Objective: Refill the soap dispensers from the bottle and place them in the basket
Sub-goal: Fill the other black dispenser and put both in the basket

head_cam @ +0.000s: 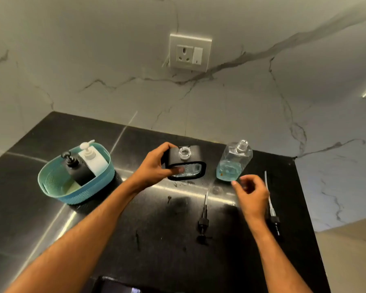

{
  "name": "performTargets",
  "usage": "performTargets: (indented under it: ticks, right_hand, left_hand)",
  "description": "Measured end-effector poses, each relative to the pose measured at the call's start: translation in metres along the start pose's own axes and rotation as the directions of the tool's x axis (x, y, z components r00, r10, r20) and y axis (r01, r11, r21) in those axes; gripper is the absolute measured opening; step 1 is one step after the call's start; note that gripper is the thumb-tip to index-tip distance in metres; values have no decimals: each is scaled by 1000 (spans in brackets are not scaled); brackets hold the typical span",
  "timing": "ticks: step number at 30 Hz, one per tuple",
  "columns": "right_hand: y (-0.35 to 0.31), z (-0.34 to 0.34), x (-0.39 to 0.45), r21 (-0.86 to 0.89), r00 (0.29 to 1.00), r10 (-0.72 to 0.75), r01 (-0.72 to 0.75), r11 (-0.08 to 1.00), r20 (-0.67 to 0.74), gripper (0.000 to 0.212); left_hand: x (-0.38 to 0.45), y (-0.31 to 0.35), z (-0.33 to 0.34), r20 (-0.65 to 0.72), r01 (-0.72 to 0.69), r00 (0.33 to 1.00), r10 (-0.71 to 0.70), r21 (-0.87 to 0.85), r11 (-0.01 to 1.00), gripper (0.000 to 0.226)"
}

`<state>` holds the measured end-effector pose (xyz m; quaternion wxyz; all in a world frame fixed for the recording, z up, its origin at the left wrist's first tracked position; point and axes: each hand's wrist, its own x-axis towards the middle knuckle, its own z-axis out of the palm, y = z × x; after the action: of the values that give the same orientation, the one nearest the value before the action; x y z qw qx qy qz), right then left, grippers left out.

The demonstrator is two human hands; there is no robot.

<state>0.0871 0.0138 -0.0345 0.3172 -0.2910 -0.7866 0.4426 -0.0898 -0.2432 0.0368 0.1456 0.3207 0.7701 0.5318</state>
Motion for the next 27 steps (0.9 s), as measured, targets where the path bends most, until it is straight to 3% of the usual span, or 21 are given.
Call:
performTargets:
  ticks: [5,9,12,15,19,22,27]
  right_hand:
    - [-16,38,-55,-287,956,31,57,956,293,28]
    - [-24,52,-81,-586,887,188,109,803,423,53]
    - [-24,55,-96,-620,862,232,115,776,451,46]
    - [-24,49,-102,-548,892,219,38,835,395,33]
    - [-42,35,-94,-415,973,144,-58,908,178,28]
    - [-76,19,-84,-303,998,-55,54,951,5,25]
    - [-147,-5,-78,-154,948,-288,266,951,-135,26]
  left_hand:
    - [-5,-1,4,27,26,999,-26,-21,999,50]
    - [-11,-4,7,51,30,998,-27,-50,998,48]
    - [-18,-7,8,65,28,998,-25,-54,998,48]
    - [-24,-12,9,93,30,995,-25,-51,998,48]
    - [-29,-19,8,112,37,993,-31,-48,998,47]
    - [-31,-25,8,119,46,992,-41,-43,998,48]
    - [-32,-33,9,130,53,990,-49,-27,998,48]
